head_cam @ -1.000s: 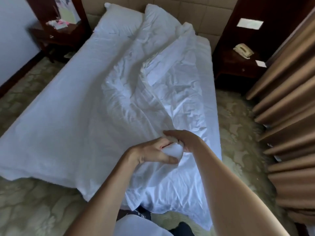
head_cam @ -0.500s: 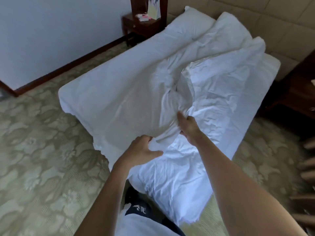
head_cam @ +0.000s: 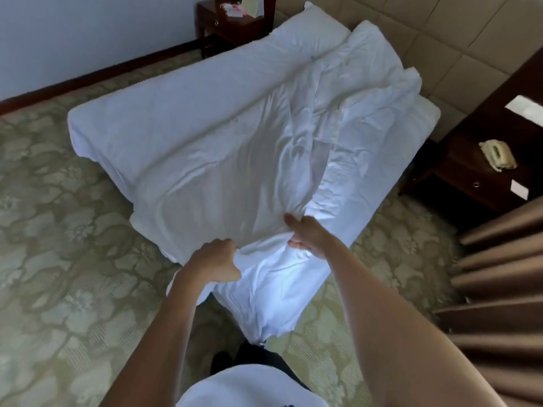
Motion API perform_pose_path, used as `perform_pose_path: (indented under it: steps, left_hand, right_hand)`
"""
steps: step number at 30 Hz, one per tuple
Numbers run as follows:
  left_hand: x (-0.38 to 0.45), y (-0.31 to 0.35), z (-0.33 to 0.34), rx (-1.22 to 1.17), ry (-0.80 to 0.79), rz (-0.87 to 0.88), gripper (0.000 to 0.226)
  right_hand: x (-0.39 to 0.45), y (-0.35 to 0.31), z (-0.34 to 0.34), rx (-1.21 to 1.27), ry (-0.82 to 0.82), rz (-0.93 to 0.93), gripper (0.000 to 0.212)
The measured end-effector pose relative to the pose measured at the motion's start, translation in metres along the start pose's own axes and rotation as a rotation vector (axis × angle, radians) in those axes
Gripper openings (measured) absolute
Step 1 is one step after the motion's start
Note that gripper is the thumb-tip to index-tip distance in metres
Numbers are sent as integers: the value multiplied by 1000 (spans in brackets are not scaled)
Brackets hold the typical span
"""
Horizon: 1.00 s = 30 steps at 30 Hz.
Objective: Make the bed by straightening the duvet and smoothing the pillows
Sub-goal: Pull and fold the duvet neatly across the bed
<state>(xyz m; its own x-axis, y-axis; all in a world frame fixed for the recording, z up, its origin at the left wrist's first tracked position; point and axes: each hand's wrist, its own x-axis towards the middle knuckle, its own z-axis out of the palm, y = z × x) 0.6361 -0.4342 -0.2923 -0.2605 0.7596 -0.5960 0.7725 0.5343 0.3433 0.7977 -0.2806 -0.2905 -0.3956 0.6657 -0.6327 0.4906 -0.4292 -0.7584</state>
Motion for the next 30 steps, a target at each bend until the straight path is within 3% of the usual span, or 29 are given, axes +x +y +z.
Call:
perform_pose_path:
  steps: [3,6,9,12,17,24,30]
  left_hand:
    - [-8,-2,17,-126,92,29,27]
    - [-17,9,39,-71,150,17,27]
    - [-24,11,56,-69,-22,32,19]
    - [-30,16,68,-96,-278,91,23]
    - [-14,44,78,-196,-180,18,29]
    - [51,176,83,-372,67,-56,34]
    - [96,304,95,-364,51,8,31]
  right_hand:
    - [-8,-5,-3,-96,7,1,37]
    - [-14,0,-2,-232,34,52,40]
    - [-20,17,2,-438,-80,205,22]
    - [-15,43,-4,-704,-233,289,26]
    - [-4,59,-39,-699,-247,214,21]
    - [20,65,-189,-609,-130,118,15]
    - [34,90,-353,-344,69,307,22]
